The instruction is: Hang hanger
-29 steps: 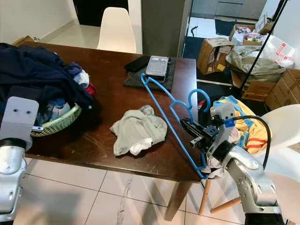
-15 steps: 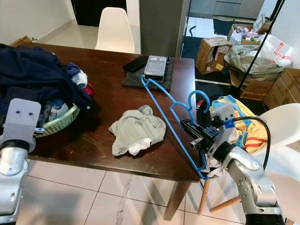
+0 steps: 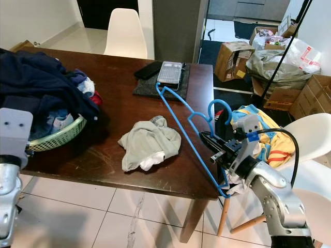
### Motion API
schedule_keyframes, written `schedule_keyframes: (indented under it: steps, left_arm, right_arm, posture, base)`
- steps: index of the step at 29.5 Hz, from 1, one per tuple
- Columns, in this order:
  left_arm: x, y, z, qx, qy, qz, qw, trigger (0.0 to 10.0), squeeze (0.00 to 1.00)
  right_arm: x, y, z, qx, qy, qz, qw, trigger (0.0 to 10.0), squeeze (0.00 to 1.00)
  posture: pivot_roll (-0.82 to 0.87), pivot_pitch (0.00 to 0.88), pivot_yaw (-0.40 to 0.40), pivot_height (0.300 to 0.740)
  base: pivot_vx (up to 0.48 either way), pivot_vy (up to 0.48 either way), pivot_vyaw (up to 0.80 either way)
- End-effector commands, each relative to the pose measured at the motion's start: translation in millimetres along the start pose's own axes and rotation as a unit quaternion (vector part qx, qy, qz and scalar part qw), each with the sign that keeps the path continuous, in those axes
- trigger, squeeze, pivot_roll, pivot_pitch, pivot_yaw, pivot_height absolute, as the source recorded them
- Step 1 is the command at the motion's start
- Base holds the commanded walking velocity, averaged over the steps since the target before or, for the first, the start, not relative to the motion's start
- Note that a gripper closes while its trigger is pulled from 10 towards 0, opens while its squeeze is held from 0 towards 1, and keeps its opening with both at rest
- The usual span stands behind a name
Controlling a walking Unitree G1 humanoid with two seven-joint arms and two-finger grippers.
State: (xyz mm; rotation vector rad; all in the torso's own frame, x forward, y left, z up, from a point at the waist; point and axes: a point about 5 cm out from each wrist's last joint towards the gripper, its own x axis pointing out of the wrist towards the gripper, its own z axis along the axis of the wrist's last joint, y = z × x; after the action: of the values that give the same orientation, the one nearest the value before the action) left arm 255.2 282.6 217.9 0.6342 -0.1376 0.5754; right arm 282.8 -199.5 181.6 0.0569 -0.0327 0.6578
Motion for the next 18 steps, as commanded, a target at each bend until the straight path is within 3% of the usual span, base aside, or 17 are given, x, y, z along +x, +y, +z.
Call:
schedule_keyframes:
  steps: [1,2,3,6,7,10,11,12,13,14,18]
  left_arm:
    - [0.8,5.9,-4,0.012,0.008,0.013,1.0,10.0,0.39]
    - [1.3,6.9,-5,0.012,0.01,0.014,1.0,10.0,0.96]
    - [2.1,8.3,-6,0.013,0.011,0.016,1.0,10.0,1.0]
    - [3.4,10.4,-8,0.014,0.012,0.018,1.0,10.0,1.0]
    - [4.4,12.4,-9,0.016,0.015,0.022,1.0,5.9,1.0]
    - [5.0,13.7,-9,0.017,0.016,0.024,0.999,5.9,1.0]
    - [5.2,14.4,-10,0.019,0.019,0.023,0.999,0.0,1.0]
    - [4.8,14.5,-13,0.019,0.024,0.022,0.999,0.0,0.72]
    - [4.8,14.5,-13,0.019,0.024,0.022,0.999,0.0,0.72]
    - [4.2,14.2,-15,0.019,0.029,0.02,0.999,0.0,0.0]
    - [3.1,13.5,-19,0.014,0.04,0.017,0.999,0.0,0.0]
  right_arm:
    - [-1.9,-0.9,-2,-0.003,0.003,0.0,1.0,10.0,0.0]
    - [-2.0,-0.9,-2,-0.003,0.003,-0.001,1.0,10.0,0.0]
    - [-2.2,-0.9,-2,-0.003,0.003,-0.001,1.0,10.0,0.0]
    - [-2.4,-1.0,-2,-0.004,0.004,-0.002,1.0,10.0,0.0]
    - [-2.8,-1.4,-2,-0.005,0.004,-0.003,1.0,10.0,0.0]
    - [-3.0,-1.7,-2,-0.005,0.004,-0.003,1.0,10.0,0.0]
    - [-3.3,-2.0,-2,-0.005,0.004,-0.004,1.0,10.0,0.0]
    - [-3.5,-2.2,-2,-0.006,0.005,-0.005,1.0,10.0,0.0]
    - [-3.5,-2.2,-2,-0.006,0.005,-0.005,1.0,10.0,0.0]
    - [-3.7,-2.3,-1,-0.006,0.005,-0.005,1.0,10.0,0.0]
    - [-3.4,-2.4,-2,-0.007,0.005,-0.005,1.0,10.0,0.0]
  posture:
    - [0.11,0.123,-0.046,0.74]
    - [0.11,0.125,-0.046,0.74]
    - [0.11,0.125,-0.045,0.74]
    - [0.11,0.126,-0.044,0.74]
    - [0.11,0.126,-0.044,0.74]
    - [0.11,0.126,-0.044,0.74]
    - [0.11,0.128,-0.045,0.74]
    - [0.11,0.127,-0.045,0.74]
    - [0.11,0.127,-0.045,0.74]
    - [0.11,0.128,-0.046,0.74]
    - [0.11,0.128,-0.048,0.74]
  base:
    - [0.0,0.0,0.0]
    - [0.0,0.0,0.0]
    - [0.0,0.0,0.0]
    - [0.0,0.0,0.0]
    - [0.0,0.0,0.0]
    - [0.0,0.0,0.0]
    - [0.0,0.0,0.0]
    - [0.0,0.0,0.0]
    - [0.0,0.0,0.0]
    - [0.0,0.0,0.0]
    - [0.0,0.0,0.0]
